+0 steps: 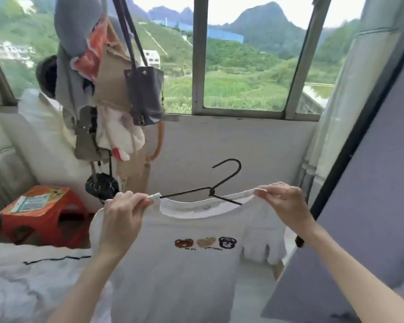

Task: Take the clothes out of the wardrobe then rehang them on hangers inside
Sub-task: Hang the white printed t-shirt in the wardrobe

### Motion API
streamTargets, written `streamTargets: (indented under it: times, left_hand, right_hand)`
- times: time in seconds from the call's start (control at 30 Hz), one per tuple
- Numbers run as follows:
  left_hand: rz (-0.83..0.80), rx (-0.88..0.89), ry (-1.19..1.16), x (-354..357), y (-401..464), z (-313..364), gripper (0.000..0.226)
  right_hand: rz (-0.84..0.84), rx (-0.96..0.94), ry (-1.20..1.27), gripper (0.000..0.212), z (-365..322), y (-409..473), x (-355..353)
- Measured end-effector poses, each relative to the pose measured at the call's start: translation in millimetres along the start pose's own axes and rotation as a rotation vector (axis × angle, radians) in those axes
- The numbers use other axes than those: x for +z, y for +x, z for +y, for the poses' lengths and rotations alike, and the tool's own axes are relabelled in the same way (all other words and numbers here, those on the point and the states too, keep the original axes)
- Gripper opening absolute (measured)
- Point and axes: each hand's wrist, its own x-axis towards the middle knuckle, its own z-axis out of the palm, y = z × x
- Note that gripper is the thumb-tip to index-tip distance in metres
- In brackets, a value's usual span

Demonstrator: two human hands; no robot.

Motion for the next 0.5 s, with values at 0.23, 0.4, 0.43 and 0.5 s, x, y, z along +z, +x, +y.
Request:
streamTargets:
  times: [0.23, 0.4, 0.43, 0.5]
  left_hand:
    - [-0.096, 0.027, -0.325, 85.2, 19.8, 105.8, 0.008]
    - [-0.234, 0.141, -0.456, 125.4, 23.7, 178.9, 0.01]
    - [-0.261, 0.174, -0.474, 132.9, 24.0, 188.2, 0.01]
    - [-0.315, 0.233, -0.494, 144.8, 26.3, 202.9, 0.019]
  right_hand:
    - [0.021, 0.299, -0.151, 0.048, 39.9, -56.1, -115.8]
    - [0.139, 0.417, -0.415, 0.027, 68.5, -110.9, -167.7]
    - [0.126, 0.456, -0.471, 0.027, 73.4, -121.8, -173.2]
    - [0.142, 0.499, -0.523, 0.024, 78.3, -139.8, -184.8]
